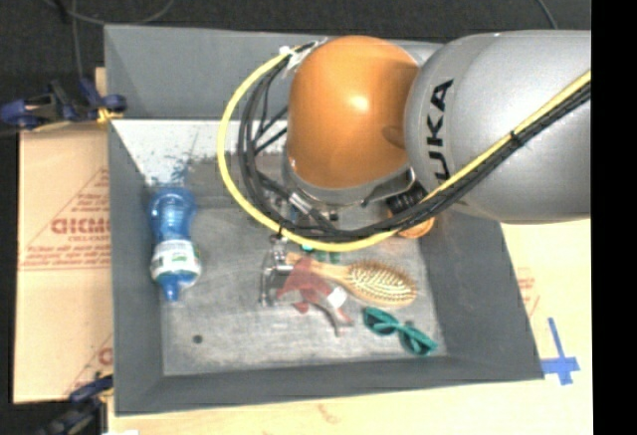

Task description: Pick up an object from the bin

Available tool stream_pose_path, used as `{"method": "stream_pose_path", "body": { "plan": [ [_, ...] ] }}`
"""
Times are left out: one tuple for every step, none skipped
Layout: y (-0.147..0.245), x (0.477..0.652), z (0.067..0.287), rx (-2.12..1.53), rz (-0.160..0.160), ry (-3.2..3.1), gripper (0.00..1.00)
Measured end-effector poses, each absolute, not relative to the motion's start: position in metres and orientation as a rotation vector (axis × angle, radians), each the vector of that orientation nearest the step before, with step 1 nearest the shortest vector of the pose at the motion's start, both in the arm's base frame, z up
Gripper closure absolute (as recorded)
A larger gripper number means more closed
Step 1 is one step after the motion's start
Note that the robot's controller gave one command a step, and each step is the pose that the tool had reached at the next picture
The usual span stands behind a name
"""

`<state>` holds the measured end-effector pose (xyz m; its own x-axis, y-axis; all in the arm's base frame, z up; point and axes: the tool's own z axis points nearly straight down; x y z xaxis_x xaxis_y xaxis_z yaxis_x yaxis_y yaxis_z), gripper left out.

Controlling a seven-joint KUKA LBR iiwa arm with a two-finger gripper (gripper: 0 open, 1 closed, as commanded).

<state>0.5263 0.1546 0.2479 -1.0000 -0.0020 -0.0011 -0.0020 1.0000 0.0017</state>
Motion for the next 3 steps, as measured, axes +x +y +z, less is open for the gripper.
{"method": "stream_pose_path", "body": {
  "plan": [
    [0.154, 0.527, 0.249, -0.001, 0.003, 3.139, 0.0],
    [0.148, 0.528, 0.237, -0.086, 0.003, 3.132, 0.0],
    [0.107, 0.526, 0.197, -0.214, 0.0, 3.13, 0.0]
  ]
}}
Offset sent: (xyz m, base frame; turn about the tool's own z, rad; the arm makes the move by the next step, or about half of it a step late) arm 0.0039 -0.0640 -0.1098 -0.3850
